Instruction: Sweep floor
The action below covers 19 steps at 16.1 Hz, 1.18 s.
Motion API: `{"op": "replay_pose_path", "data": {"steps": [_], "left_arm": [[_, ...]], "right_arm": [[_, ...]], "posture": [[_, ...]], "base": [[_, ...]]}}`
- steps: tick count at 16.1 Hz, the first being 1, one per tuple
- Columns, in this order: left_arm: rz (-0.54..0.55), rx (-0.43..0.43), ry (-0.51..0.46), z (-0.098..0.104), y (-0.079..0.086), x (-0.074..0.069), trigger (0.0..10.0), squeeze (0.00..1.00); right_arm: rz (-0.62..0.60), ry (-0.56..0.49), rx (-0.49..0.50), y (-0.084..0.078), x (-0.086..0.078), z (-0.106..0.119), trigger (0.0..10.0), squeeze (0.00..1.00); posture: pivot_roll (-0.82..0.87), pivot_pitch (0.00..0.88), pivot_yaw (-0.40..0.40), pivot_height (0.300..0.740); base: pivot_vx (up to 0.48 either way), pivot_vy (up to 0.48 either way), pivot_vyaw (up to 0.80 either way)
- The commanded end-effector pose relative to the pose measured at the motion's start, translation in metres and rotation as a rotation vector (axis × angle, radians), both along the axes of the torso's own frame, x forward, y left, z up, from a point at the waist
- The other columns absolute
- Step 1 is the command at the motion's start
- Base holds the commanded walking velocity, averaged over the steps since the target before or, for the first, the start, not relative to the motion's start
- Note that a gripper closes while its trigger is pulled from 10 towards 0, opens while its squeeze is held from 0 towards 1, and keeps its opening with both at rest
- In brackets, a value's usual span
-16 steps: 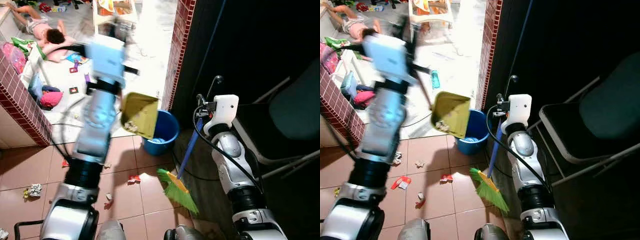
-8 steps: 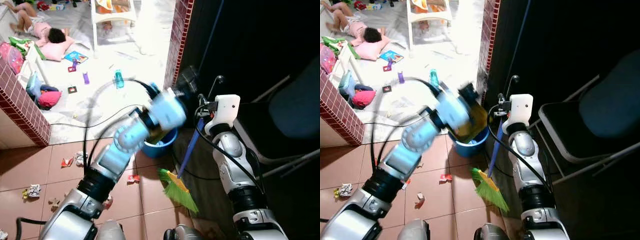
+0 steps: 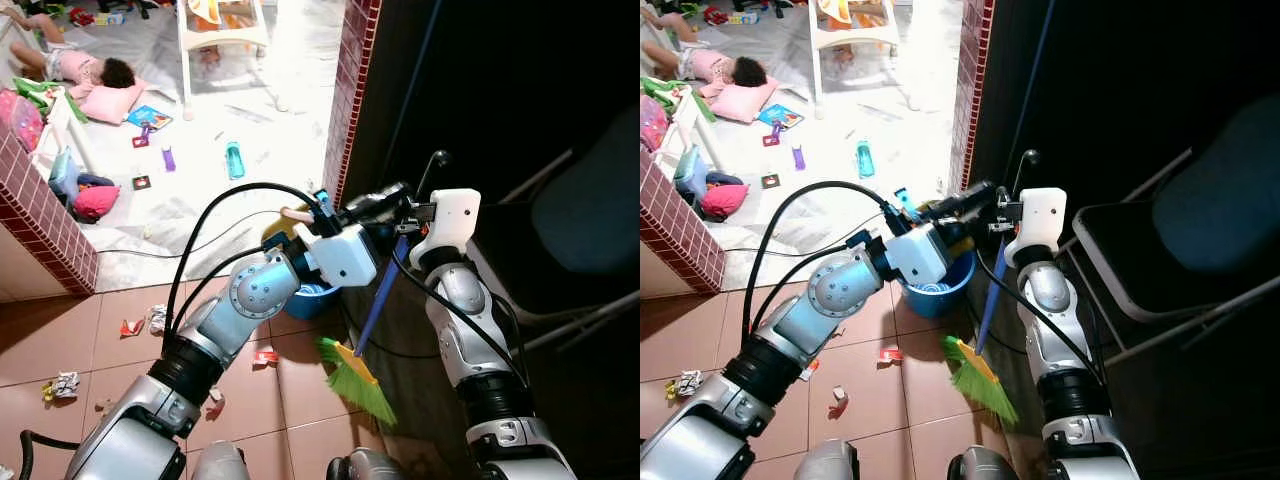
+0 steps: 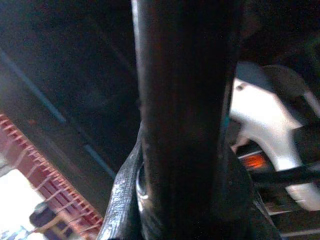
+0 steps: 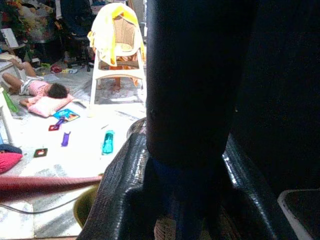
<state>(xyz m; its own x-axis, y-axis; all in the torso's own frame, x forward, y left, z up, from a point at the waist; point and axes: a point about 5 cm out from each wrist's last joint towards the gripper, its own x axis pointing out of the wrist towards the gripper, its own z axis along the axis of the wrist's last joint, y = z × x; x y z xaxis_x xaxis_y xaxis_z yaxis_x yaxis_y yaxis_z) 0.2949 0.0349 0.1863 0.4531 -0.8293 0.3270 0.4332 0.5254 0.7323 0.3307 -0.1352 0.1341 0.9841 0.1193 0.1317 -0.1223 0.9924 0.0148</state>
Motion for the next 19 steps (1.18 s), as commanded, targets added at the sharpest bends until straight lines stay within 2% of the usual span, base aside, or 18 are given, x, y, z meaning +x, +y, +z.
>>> {"op": "replay_pose_path", "data": {"steps": [1, 2, 4, 5, 6, 7, 8, 10, 11, 12, 15, 17, 18, 19], "left_arm": [[-0.011, 0.016, -0.132, 0.024, 0.001, 0.002, 10.0, 0.0], [-0.09, 0.103, -0.163, 0.014, -0.009, -0.01, 10.0, 0.0], [0.007, -0.03, -0.171, 0.03, 0.0, 0.0, 10.0, 0.0], [0.01, -0.012, -0.173, 0.03, 0.0, 0.002, 10.0, 0.0], [-0.071, 0.08, -0.108, 0.012, -0.009, -0.004, 10.0, 0.0], [-0.095, 0.1, -0.092, 0.003, -0.011, -0.008, 10.0, 0.0], [-0.072, 0.079, -0.117, 0.005, -0.01, -0.009, 10.0, 0.0], [0.08, -0.096, -0.166, 0.038, 0.006, 0.009, 10.0, 0.0], [0.125, -0.146, -0.17, 0.047, 0.013, 0.015, 10.0, 0.0], [0.228, -0.27, -0.191, 0.072, 0.033, 0.027, 10.0, 0.0], [0.351, -0.465, -0.221, 0.109, 0.065, 0.036, 10.0, 0.0], [0.407, -0.538, -0.243, 0.125, 0.081, 0.037, 10.0, 0.0], [0.473, -0.568, -0.257, 0.13, 0.096, 0.036, 10.0, 0.0], [0.494, -0.578, -0.258, 0.131, 0.1, 0.036, 10.0, 0.0]], "right_arm": [[-0.015, -0.048, -0.012, -0.004, 0.004, 0.011, 10.0, 0.0], [-0.01, -0.048, -0.014, -0.003, 0.004, 0.011, 10.0, 0.0], [-0.013, -0.054, -0.014, -0.003, 0.005, 0.013, 10.0, 0.0], [-0.017, -0.053, -0.014, -0.004, 0.005, 0.013, 10.0, 0.0], [-0.014, -0.048, -0.014, -0.004, 0.004, 0.011, 10.0, 0.0], [-0.009, -0.048, -0.015, -0.002, 0.004, 0.011, 10.0, 0.0], [-0.008, -0.05, -0.015, -0.001, 0.004, 0.011, 10.0, 0.0], [-0.021, -0.052, -0.015, -0.004, 0.005, 0.012, 10.0, 0.0], [-0.021, -0.051, -0.016, -0.005, 0.005, 0.012, 10.0, 0.0], [-0.02, -0.051, -0.016, -0.004, 0.005, 0.012, 10.0, 0.0], [-0.017, -0.052, -0.015, -0.003, 0.006, 0.012, 10.0, 0.0], [-0.016, -0.053, -0.014, -0.003, 0.006, 0.013, 10.0, 0.0], [-0.014, -0.052, -0.013, -0.002, 0.007, 0.013, 10.0, 0.0], [-0.014, -0.052, -0.013, -0.002, 0.007, 0.012, 10.0, 0.0]], "posture": [[-0.03, 0.056, -0.053, 0.74], [-0.02, 0.054, -0.055, 0.74], [-0.03, 0.052, -0.05, 0.74], [-0.03, 0.052, -0.05, 0.74], [-0.03, 0.052, -0.05, 0.74], [-0.03, 0.05, -0.053, 0.74], [-0.03, 0.05, -0.053, 0.74], [-0.03, 0.05, -0.049, 0.74], [-0.03, 0.05, -0.049, 0.74], [-0.03, 0.051, -0.051, 0.74], [-0.02, 0.047, -0.057, 0.74], [-0.02, 0.047, -0.057, 0.74], [-0.02, 0.045, -0.059, 0.74], [-0.02, 0.045, -0.059, 0.74]], "base": [[0.0, 0.0, 0.0], [0.0, 0.0, 0.0], [0.0, 0.0, 0.0], [0.0, 0.0, 0.0], [0.0, 0.0, 0.0], [0.0, 0.0, 0.0], [0.0, 0.0, 0.0], [0.0, 0.0, 0.0], [0.0, 0.0, 0.0], [0.0, 0.0, 0.0], [0.0, 0.0, 0.0], [0.0, 0.0, 0.0], [0.0, 0.0, 0.0], [0.0, 0.0, 0.0]]}}
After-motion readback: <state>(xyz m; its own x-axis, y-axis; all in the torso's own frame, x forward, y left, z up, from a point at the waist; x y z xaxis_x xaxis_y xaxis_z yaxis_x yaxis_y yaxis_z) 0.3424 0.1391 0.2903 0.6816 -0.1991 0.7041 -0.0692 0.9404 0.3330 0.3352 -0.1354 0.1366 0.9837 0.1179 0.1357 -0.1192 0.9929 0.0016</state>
